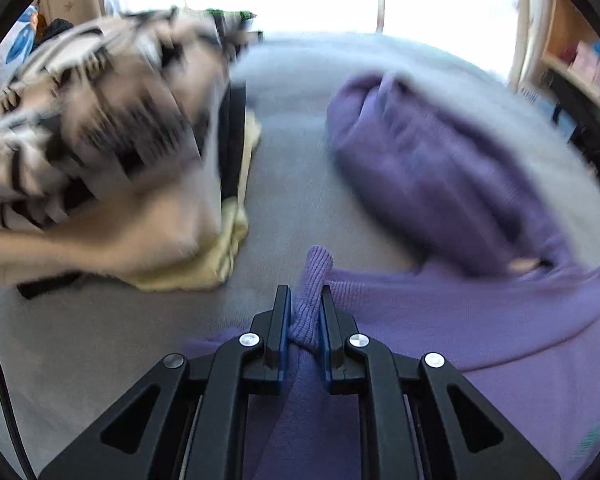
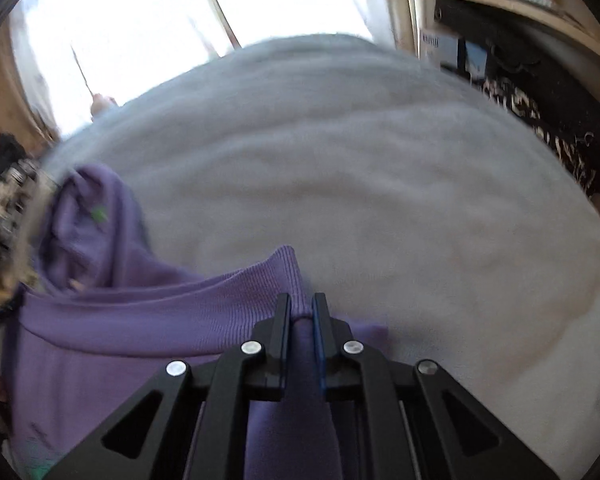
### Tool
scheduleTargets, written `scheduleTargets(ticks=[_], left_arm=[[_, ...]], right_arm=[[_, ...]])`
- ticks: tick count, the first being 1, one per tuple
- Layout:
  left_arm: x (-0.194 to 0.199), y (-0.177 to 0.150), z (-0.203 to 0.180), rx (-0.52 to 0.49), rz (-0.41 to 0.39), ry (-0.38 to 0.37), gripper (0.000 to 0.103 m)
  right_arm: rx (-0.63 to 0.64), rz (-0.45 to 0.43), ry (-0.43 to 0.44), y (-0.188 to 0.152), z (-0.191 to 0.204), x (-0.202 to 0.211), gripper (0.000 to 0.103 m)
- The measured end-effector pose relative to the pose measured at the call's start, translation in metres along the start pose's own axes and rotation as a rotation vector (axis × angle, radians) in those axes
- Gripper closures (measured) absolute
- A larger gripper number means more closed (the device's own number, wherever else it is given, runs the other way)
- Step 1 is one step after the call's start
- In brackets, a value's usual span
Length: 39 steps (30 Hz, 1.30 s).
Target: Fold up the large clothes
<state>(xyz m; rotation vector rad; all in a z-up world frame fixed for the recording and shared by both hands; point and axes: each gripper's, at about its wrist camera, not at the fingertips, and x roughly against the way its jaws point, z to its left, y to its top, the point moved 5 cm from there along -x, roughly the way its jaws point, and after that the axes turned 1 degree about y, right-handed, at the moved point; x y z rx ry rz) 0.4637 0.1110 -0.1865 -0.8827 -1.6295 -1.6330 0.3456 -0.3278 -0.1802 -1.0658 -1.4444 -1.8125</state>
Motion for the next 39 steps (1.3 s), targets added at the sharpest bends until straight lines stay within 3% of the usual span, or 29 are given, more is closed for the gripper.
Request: scheduleTargets(ticks=[6, 7, 10, 13, 15, 18, 21, 25, 28, 34, 37, 39], left_arm=[[0.004, -0.002, 0.013, 0.070, -0.021, -0.072, 0.091], [0.012, -0.003, 0.014, 0.072, -0.032, -0.080, 0.089], [0.042, -0.009, 0.015, 0.055, -0.069, -0.073, 0.086], [0.086, -0.027, 0.002, -0.011, -0.124, -0.037, 0.085], [0.108, -0.041, -0.011, -0.048, -0.134, -0.044, 0.085], [0.132, -0.069, -0.036, -0.058, -0.109, -0.083, 0.084], [0.136, -0.096, -0.047, -0.004, -0.076, -0.131, 0.084], [0.117, -0.143, -0.044, 0.037, 0.013, -0.097, 0.084], [0.119, -0.164, -0.020, 0.059, -0.019, -0.055, 0.084], [0.131, -0.183, 0.016, 0.093, -0.015, -0.097, 0.088], [0.133, -0.182, 0.016, 0.080, -0.016, -0.079, 0.088], [0.130, -0.181, 0.015, 0.084, -0.015, -0.061, 0.088]], right_arm=[[0.019, -0.024, -0.027, -0.002, 0.004, 0.017, 0.084], [0.009, -0.025, -0.028, -0.002, 0.003, 0.024, 0.079], [-0.016, -0.054, 0.005, -0.007, 0.008, 0.055, 0.077], [0.011, -0.091, 0.036, -0.024, 0.029, 0.086, 0.067], [0.053, -0.077, 0.054, -0.044, 0.052, 0.097, 0.066], [0.114, -0.034, 0.141, -0.080, 0.101, 0.103, 0.066], [0.154, -0.025, 0.225, -0.107, 0.143, 0.106, 0.066], [0.237, 0.022, 0.239, -0.144, 0.179, 0.096, 0.066], [0.256, 0.010, 0.216, -0.159, 0.162, 0.097, 0.067], [0.138, -0.029, -0.071, -0.160, 0.037, 0.108, 0.067], [0.020, -0.004, -0.004, -0.163, -0.007, 0.112, 0.072], [0.039, -0.001, -0.024, -0.162, -0.008, 0.116, 0.072]])
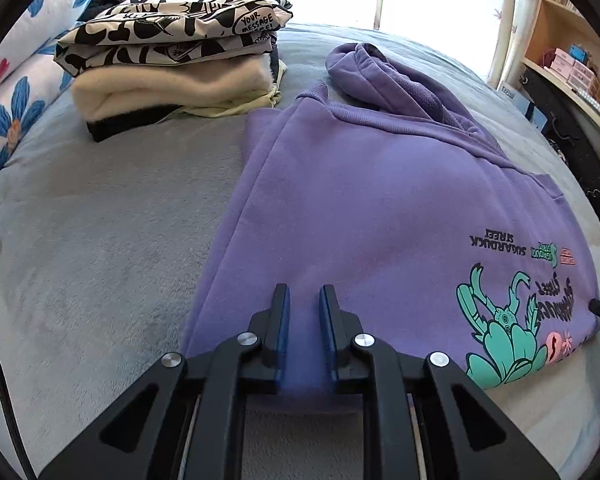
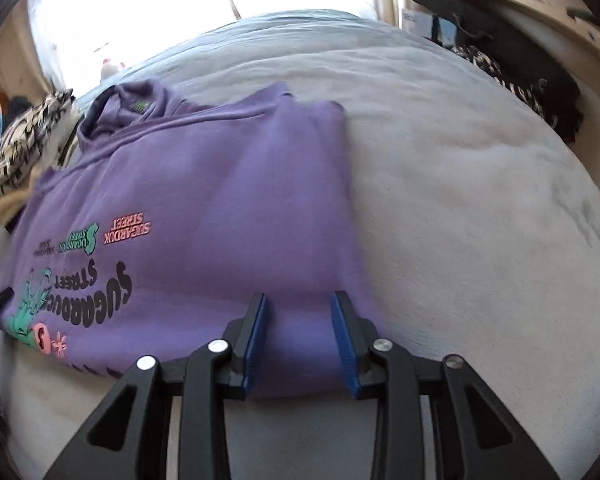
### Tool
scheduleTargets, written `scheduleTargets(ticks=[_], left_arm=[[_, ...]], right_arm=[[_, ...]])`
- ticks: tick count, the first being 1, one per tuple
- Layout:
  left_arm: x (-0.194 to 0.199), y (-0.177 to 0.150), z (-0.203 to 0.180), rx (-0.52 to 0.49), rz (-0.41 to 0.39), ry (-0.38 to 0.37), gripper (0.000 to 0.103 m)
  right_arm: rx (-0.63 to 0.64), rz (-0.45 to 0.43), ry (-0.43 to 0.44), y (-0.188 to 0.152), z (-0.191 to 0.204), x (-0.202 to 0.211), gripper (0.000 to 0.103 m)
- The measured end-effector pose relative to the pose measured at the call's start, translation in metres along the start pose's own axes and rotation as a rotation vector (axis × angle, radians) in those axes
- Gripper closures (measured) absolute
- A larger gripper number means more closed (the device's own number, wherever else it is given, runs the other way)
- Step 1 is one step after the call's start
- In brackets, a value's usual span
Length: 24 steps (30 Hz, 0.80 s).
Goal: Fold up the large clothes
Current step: 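Open both tools and withdraw from the folded hoodie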
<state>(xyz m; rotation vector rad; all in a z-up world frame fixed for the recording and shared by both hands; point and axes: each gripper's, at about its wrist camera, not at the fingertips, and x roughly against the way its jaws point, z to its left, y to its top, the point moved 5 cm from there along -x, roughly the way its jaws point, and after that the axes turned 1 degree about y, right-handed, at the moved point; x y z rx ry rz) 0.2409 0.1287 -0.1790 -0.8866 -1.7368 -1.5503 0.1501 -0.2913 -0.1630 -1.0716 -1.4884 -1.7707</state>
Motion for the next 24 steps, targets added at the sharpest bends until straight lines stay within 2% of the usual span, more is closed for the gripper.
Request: scheduleTargets(ticks=[4, 7, 13, 15, 17, 19, 21, 24], left_arm=[[0.002, 0.002, -0.001, 0.010, 0.015, 0.008, 0.088], [0.002, 0.005, -0.002, 0.007, 0.033, 0.011, 0.088], [0.004, 0.009, -0.006, -0.021, 0.059, 0.015, 0.084], [0.008, 0.012, -0.009, -0.029, 0.066, 0.006, 0.076], [0.014, 0.017, -0.011, -0.038, 0.054, 0.018, 0.056], [0.023, 0.027, -0.015, -0.059, 0.010, 0.041, 0.044], [0.029, 0.041, -0.021, -0.087, -0.037, 0.049, 0.043], [0.023, 0.060, -0.030, -0.095, -0.054, 0.042, 0.043]], right_arm=[[0.052, 0.017, -0.066, -0.002, 0.010, -0.003, 0.068], [0.023, 0.030, -0.056, 0.001, 0.009, -0.005, 0.063], [0.050, 0.050, -0.072, 0.001, 0.014, 0.001, 0.062], [0.045, 0.061, -0.047, 0.003, 0.018, 0.003, 0.062], [0.032, 0.063, -0.009, 0.008, 0.024, 0.007, 0.062], [0.033, 0.053, 0.023, 0.017, 0.032, 0.009, 0.062], [0.040, 0.040, 0.055, 0.030, 0.044, 0.008, 0.062], [0.043, 0.028, 0.096, 0.051, 0.063, 0.000, 0.062]])
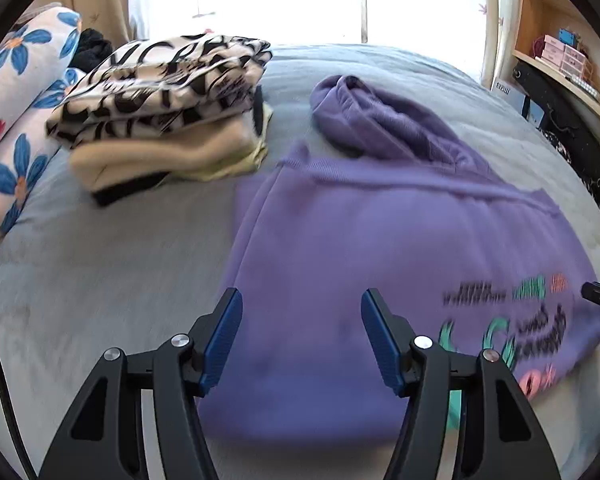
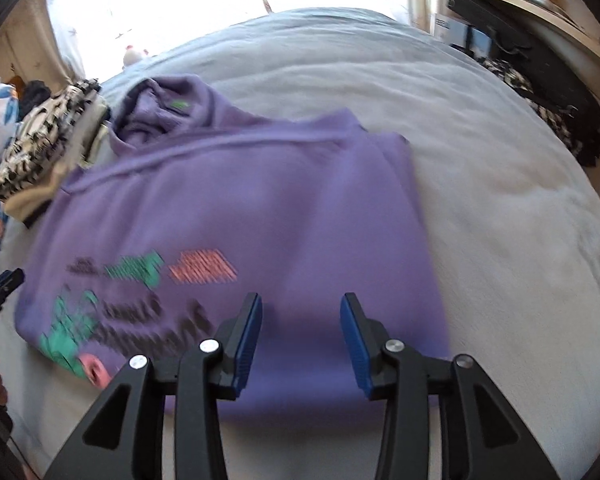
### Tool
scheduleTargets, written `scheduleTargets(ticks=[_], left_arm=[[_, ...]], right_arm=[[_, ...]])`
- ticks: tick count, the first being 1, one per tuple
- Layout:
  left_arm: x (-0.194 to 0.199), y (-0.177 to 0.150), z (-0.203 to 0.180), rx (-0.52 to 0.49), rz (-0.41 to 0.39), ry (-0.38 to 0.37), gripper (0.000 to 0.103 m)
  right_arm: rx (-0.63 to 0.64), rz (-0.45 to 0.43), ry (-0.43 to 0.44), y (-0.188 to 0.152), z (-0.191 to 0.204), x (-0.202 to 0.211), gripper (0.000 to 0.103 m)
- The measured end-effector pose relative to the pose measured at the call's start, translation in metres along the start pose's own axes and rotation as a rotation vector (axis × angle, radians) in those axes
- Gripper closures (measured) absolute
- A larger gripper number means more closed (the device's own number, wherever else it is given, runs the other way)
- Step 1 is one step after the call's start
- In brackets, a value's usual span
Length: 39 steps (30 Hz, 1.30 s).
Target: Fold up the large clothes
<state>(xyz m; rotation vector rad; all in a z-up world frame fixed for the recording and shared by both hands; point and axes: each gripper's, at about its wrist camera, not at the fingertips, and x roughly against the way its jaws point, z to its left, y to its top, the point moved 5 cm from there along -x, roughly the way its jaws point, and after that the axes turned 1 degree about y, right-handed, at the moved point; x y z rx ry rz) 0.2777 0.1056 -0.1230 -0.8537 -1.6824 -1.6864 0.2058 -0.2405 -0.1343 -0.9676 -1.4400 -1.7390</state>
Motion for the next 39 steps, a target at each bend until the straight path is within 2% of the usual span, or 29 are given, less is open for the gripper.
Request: scheduleTargets(ticks=[6, 9, 13, 14, 17, 18, 19, 20, 21, 30, 36, 39], left_arm=[[-0.046, 0.053, -0.022, -0.010, -0.026, 0.000, 0.043], [-0.078, 0.081, -0.021, 0.009, -0.028, 0.024, 0.045], [-0.114, 0.097, -0.009, 0.045, -0.003, 0.068, 0.049], [-0.124, 0.099, -0.002, 0.045, 0.011, 0.106, 0.050], [-0.139, 0.095, 0.020, 0.044, 0.028, 0.174, 0.049], [-0.144, 0.090, 0.029, 0.057, 0.037, 0.150, 0.049], [-0.146, 0.087, 0.034, 0.076, 0.039, 0.120, 0.049], [-0.145, 0.086, 0.036, 0.088, 0.037, 0.107, 0.047], [-0.145, 0.086, 0.038, 0.096, 0.035, 0.100, 0.047], [-0.146, 0.089, 0.032, 0.065, 0.046, 0.125, 0.046], [-0.122, 0.090, 0.026, 0.055, 0.074, 0.114, 0.044], [-0.111, 0.089, 0.018, 0.005, 0.084, 0.113, 0.044]], right_arm=[[0.022, -0.054, 0.068, 0.064, 0.033, -0.033, 0.062], [0.037, -0.059, 0.046, 0.090, 0.033, -0.057, 0.062], [0.021, -0.021, 0.011, 0.107, 0.009, -0.090, 0.062], [0.017, -0.025, -0.007, 0.109, 0.001, -0.094, 0.062], [0.011, -0.043, -0.108, 0.111, -0.034, -0.095, 0.063], [0.005, -0.047, -0.095, 0.110, -0.042, -0.094, 0.066], [-0.007, -0.045, -0.041, 0.108, -0.049, -0.094, 0.067], [-0.010, -0.048, -0.022, 0.106, -0.054, -0.092, 0.069], [-0.002, -0.051, -0.022, 0.104, -0.056, -0.091, 0.072], [0.102, -0.049, -0.146, 0.102, -0.039, -0.091, 0.069], [0.073, 0.018, -0.101, 0.100, -0.030, -0.077, 0.069], [0.087, 0.040, -0.087, 0.095, -0.021, -0.068, 0.069]])
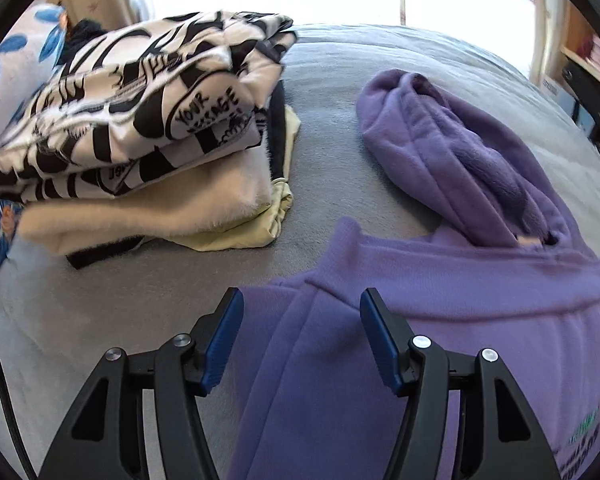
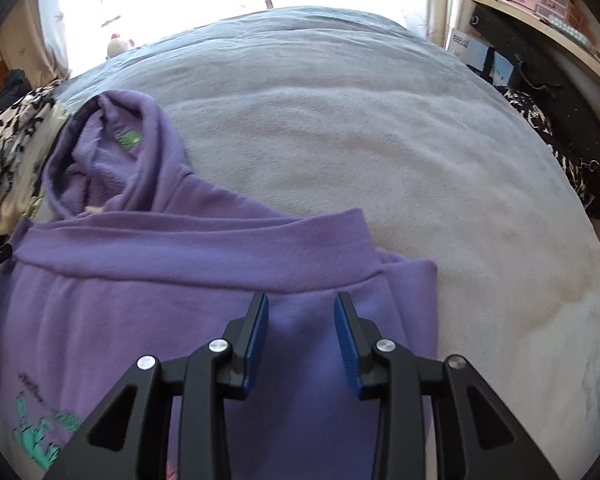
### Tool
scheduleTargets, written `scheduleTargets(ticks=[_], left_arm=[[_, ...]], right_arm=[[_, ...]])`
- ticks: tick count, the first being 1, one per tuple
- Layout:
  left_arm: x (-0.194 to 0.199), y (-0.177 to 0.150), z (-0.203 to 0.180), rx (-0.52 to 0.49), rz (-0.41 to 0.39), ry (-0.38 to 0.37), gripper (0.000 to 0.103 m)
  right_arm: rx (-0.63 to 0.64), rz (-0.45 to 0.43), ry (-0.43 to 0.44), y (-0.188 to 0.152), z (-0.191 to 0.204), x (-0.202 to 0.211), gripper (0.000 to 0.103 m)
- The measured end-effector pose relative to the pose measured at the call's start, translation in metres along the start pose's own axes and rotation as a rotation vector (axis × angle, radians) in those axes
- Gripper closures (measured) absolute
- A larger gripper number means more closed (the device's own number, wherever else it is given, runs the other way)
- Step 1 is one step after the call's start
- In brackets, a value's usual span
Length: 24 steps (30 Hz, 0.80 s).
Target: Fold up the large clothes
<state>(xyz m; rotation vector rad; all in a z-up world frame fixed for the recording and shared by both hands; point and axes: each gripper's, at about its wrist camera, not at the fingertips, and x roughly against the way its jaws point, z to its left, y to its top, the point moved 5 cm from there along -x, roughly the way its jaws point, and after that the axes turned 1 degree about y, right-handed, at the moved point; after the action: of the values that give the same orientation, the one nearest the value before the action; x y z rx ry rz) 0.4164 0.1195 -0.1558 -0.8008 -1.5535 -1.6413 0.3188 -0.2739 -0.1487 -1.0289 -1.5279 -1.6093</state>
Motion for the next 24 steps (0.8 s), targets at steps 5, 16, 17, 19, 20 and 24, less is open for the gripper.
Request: scheduleTargets(ticks=[5, 16, 17, 19, 20, 24], left_arm=[[0.025, -0.009, -0.013, -0.085, 0.009, 0.006, 0.044], [0.095, -0.045, -0.027, -0.158, 0.042, -0.087, 0.044], [0.100, -0.043, -0.028, -0.159, 0.041, -0.096, 0.044], [0.110, -0.036, -0.029, -0.156, 0.033, -0.122, 0.044], [0.113, -0.032, -0.030, -0.153, 0.029, -0.131, 0.044], [0.114, -0.001, -0.037, -0.144, 0.010, -0.167, 0.044]], right_arm=[[0.045, 0.053, -0.038, -0.011, 0.020, 0.015, 0.069], [0.157, 0.081, 0.016, -0.036, 0.068, 0.064, 0.069], [0.162, 0.075, 0.024, -0.035, 0.071, 0.068, 0.069], [0.173, 0.057, 0.043, -0.028, 0.077, 0.079, 0.069], [0.179, 0.049, 0.050, -0.023, 0.080, 0.082, 0.069], [0.192, 0.008, 0.086, 0.011, 0.093, 0.091, 0.069]])
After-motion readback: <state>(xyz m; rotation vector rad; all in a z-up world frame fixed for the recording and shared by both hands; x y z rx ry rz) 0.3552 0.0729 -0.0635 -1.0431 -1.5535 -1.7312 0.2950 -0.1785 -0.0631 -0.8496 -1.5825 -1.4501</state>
